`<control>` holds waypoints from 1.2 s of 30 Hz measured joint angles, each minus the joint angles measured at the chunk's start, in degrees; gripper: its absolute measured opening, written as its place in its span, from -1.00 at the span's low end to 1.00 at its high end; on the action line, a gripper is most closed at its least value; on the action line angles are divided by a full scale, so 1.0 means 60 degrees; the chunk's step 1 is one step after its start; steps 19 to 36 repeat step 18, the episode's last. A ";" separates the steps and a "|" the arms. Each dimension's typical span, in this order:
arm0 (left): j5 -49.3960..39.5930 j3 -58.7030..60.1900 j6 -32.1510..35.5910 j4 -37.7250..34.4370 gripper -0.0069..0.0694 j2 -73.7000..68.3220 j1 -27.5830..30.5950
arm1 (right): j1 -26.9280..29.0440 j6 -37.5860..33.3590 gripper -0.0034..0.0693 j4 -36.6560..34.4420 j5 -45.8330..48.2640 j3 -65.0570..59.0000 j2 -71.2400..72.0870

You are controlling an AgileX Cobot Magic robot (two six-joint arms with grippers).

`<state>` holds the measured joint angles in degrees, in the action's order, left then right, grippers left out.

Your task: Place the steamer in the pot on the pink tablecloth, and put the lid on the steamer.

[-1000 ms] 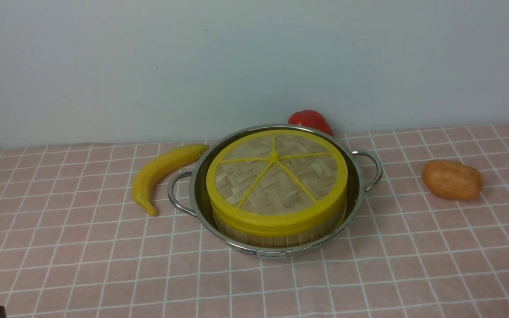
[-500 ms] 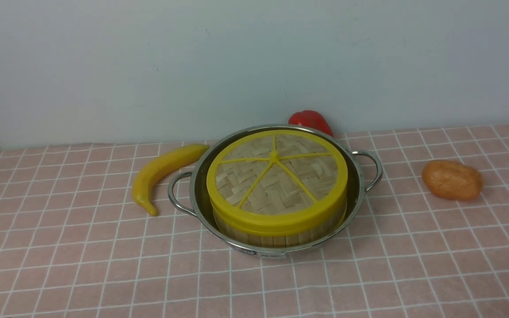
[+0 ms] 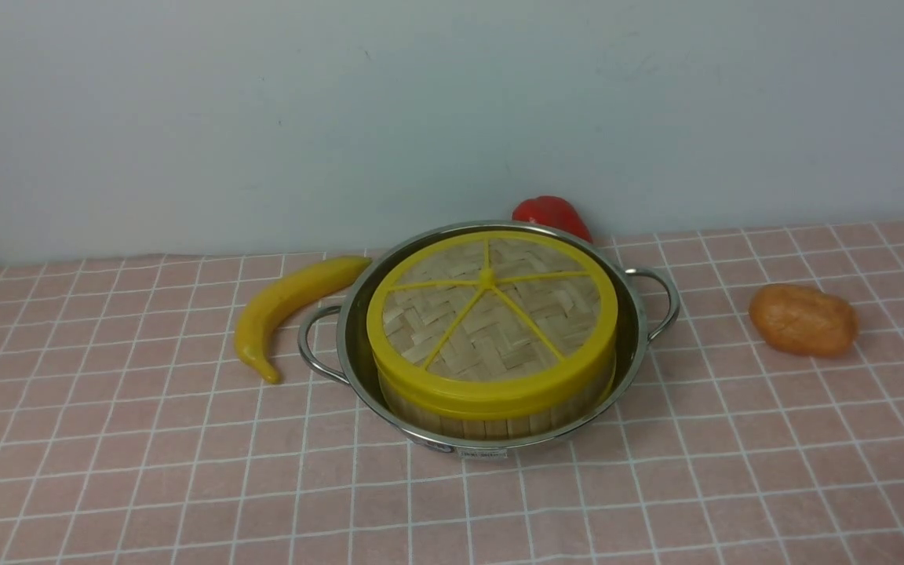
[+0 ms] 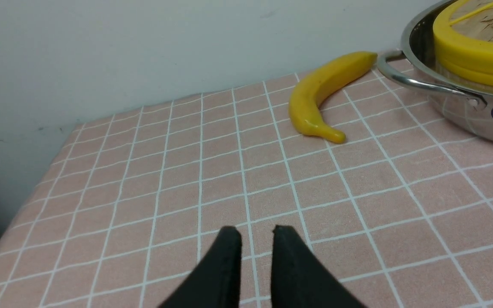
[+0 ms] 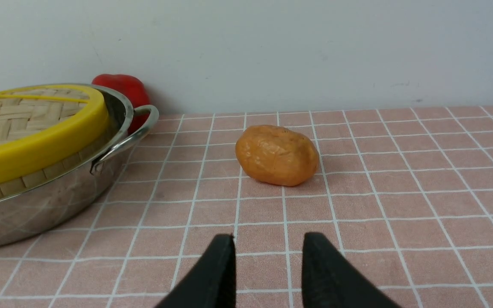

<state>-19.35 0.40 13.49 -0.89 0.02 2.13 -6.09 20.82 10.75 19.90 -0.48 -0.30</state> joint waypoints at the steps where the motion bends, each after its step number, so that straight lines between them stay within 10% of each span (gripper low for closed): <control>1: 0.0000 0.0000 0.0000 0.0000 -0.52 0.0000 0.0000 | 0.0000 0.0000 -0.25 0.0000 0.0000 0.0000 0.0000; 36: -0.0011 0.0000 0.0000 0.0000 -0.47 0.0000 0.0000 | 0.0000 0.0000 -0.25 0.0000 0.0000 0.0000 0.0000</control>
